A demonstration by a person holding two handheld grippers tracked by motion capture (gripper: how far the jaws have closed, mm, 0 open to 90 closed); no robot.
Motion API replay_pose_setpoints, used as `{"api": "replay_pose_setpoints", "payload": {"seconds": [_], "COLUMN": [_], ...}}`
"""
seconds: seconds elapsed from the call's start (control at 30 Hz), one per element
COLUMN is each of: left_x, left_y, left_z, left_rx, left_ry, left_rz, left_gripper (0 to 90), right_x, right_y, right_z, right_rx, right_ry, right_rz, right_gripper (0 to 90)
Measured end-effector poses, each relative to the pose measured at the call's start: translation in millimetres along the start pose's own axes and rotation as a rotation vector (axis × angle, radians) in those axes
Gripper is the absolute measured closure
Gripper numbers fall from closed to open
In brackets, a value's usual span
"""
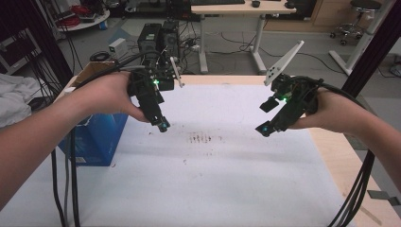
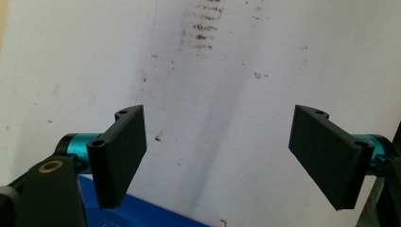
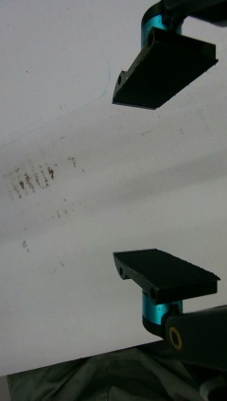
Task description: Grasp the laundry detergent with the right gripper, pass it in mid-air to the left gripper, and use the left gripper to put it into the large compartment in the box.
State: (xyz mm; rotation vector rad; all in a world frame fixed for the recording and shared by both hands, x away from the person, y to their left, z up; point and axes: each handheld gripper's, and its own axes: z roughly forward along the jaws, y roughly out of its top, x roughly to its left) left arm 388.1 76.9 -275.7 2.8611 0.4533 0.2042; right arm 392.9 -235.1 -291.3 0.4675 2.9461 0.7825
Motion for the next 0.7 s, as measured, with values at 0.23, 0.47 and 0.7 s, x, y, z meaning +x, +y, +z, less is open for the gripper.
{"api": "replay_pose_setpoints", "payload": {"seconds": [0.23,0.47,0.7], "left_x": [0.5,2.1,2.6], "left_y": [-1.8,-2.1,-1.7], "left_z": [-1.2,-0.4,0.0], "left_rx": [-0.001,0.007,0.004], "left_ry": [0.000,-0.003,-0.002], "left_rz": [-0.007,-0.002,-0.008], "left_gripper": [20.0,20.0,20.1], "right_x": [-0.2,-0.2,-0.5], "right_y": [1.0,0.7,-0.6], "right_z": [1.5,2.1,0.6], "right_rx": [0.006,0.011,0.005], "right_ry": [0.003,0.000,-0.003], "right_rz": [-0.001,-0.004,0.001], "right_gripper": [20.7,20.7,20.7]}}
